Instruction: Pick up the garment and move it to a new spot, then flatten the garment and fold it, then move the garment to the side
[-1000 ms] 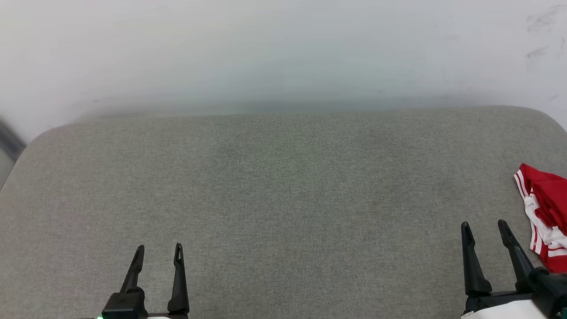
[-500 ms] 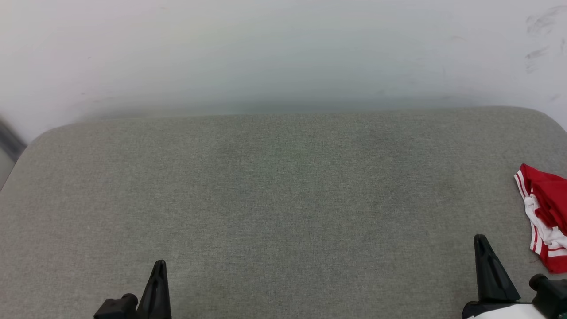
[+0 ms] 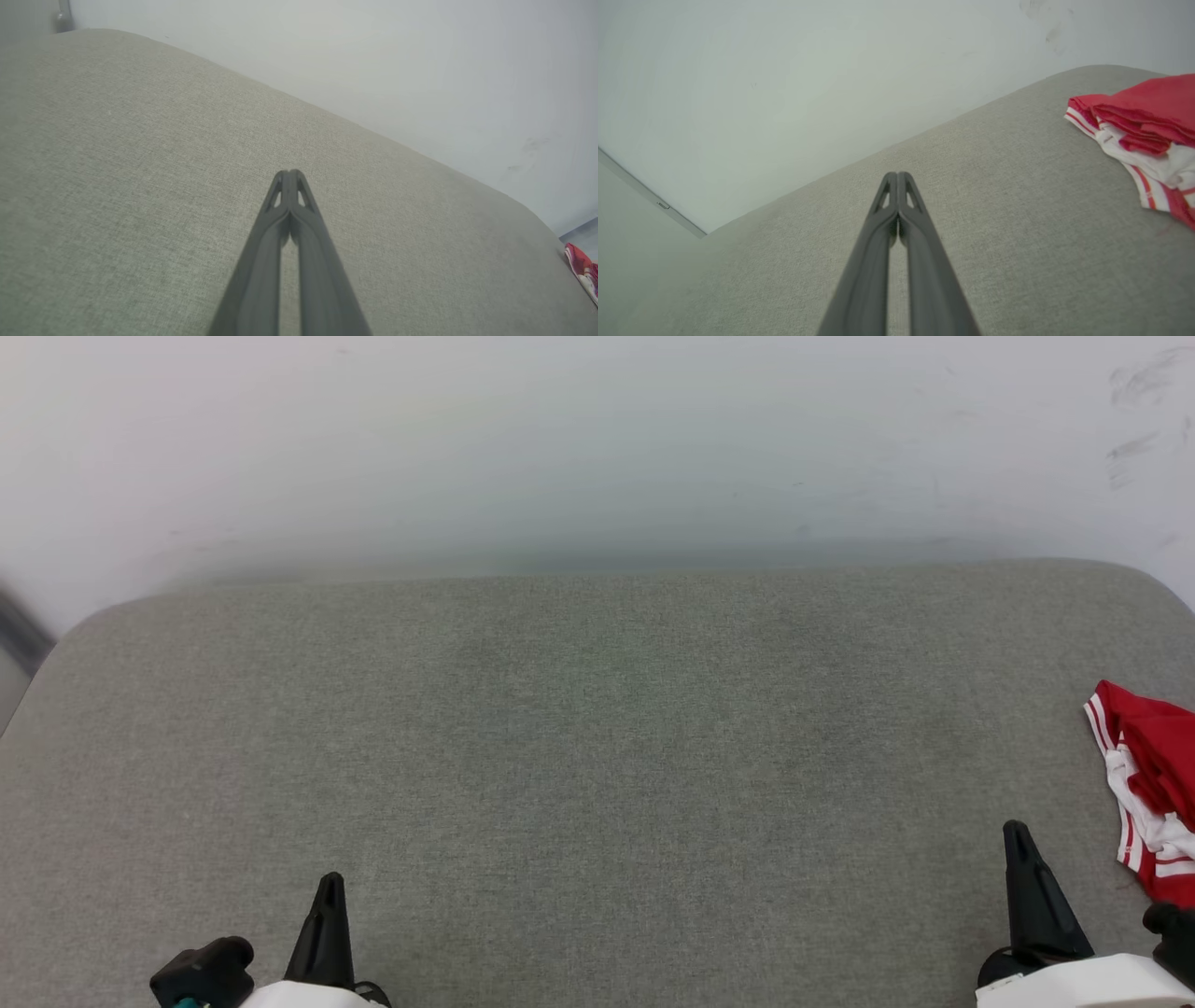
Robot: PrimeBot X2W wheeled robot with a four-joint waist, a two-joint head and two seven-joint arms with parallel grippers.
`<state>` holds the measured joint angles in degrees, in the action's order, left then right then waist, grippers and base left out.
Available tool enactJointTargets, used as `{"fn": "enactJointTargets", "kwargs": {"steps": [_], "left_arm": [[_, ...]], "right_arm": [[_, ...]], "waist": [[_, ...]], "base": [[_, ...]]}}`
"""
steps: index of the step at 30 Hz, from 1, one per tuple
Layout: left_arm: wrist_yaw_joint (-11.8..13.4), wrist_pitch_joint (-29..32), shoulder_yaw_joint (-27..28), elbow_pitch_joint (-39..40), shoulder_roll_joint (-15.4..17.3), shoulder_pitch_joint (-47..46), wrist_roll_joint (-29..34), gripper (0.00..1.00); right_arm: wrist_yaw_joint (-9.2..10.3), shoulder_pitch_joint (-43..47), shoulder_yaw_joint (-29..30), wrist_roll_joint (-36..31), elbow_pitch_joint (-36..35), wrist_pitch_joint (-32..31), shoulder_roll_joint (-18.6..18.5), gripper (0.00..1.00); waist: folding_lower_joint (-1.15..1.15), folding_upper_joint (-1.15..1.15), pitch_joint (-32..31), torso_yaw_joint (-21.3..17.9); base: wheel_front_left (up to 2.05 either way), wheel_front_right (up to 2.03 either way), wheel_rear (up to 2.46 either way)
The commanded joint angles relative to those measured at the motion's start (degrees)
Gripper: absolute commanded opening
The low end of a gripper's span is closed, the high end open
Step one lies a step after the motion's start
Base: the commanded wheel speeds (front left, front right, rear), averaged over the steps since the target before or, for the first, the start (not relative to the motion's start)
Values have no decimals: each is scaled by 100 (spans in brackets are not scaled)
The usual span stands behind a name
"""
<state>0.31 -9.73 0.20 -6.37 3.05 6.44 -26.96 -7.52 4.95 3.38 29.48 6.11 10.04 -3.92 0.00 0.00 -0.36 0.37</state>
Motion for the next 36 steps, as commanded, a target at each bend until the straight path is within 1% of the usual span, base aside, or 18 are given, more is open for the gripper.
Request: {"fn": "enactJointTargets", "kwargs": {"steps": [1, 15, 16, 36], "left_arm": [[-53, 52, 34, 39, 35, -170, -283, 0], [-202, 353, 136, -119, 44, -401, -1560, 0], [-202, 353, 136, -119, 44, -401, -1560, 0], [-384, 722, 267, -313, 46, -670, -3083, 0]], "right_arm": [[1, -184, 9, 282, -37, -48, -43, 0], [1, -379, 25, 1529, 124, -335, -51, 0], [1, -379, 25, 1529, 124, -335, -51, 0], [2, -622, 63, 3008, 320, -696, -46, 0]], "waist": [[0, 0, 1, -1], [0, 0, 8, -6], [0, 0, 8, -6], [0, 0, 19, -13]], "base": [[0, 0, 0], [0, 0, 0], [0, 0, 0], [0, 0, 0]]}}
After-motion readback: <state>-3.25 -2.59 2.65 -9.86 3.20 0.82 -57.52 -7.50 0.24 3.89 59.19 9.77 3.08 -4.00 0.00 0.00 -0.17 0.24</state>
